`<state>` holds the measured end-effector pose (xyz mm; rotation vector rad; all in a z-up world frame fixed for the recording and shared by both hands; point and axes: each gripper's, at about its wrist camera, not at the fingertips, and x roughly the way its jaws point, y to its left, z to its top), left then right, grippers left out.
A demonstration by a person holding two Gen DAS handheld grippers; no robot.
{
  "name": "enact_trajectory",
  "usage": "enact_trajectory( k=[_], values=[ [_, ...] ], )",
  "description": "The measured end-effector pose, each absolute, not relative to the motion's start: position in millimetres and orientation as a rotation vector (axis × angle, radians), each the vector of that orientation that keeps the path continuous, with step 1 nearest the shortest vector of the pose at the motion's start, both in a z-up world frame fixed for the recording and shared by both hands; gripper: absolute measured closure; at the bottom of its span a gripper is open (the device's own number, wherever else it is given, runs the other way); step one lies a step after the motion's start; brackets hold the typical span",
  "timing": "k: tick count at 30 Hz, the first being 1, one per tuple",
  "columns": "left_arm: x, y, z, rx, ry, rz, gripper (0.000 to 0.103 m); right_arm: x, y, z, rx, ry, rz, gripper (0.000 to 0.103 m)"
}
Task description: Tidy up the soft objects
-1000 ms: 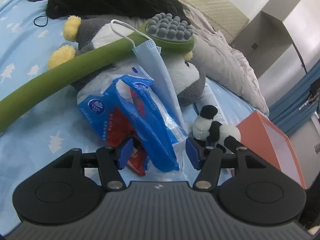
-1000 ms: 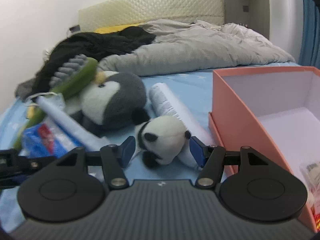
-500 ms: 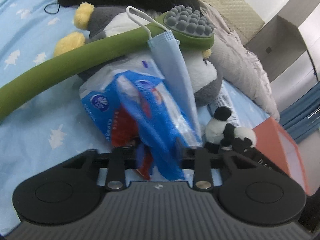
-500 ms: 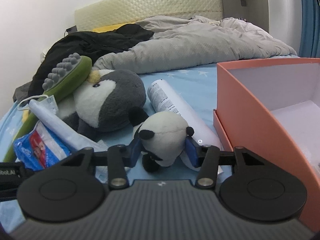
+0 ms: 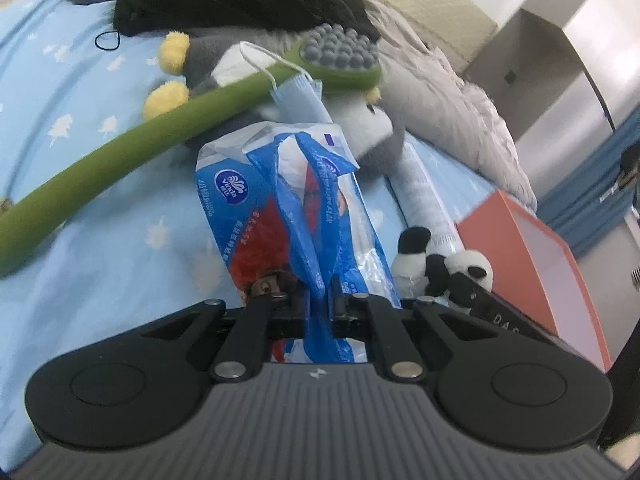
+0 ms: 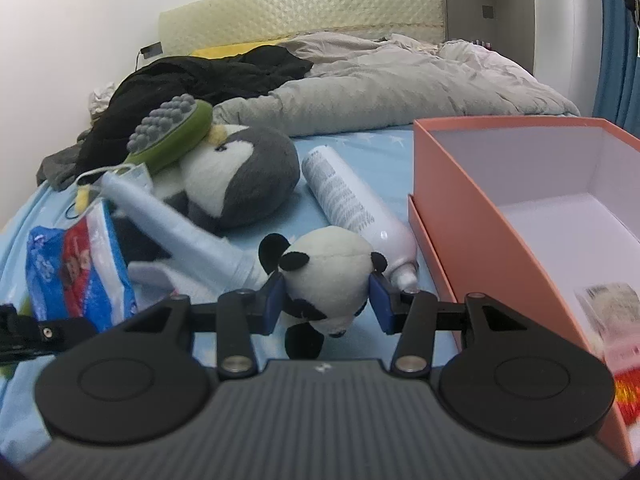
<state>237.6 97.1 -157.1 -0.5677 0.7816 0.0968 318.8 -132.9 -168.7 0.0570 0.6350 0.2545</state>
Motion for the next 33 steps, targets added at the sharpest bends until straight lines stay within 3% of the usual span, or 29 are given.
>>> enact_trajectory(
  k=[18,26,28,30,33],
  values=[
    [150,76,-167,-0.488,0.976,-0.015,0.094,213,-141,-163,-0.08,0.67,0.303,0.054],
    [140,79,-176,-0.487,0.968,0.031,0.092,185,-144,-163,-0.131,0.706,0.319,0.053],
    [141,80,-176,-0.515,0.958,0.039,0.083,181,-146,-164,-0.124,0.728,0.323,0.053],
    [140,84,-175,-0.552,0.938,0.047,0.066,176,-149,-165,-0.123,0.747,0.332,0.053],
    [137,83,-174,-0.558,0.917,0.058,0.064,171,-152,-169,-0.122,0.776,0.34,0.052]
  ],
)
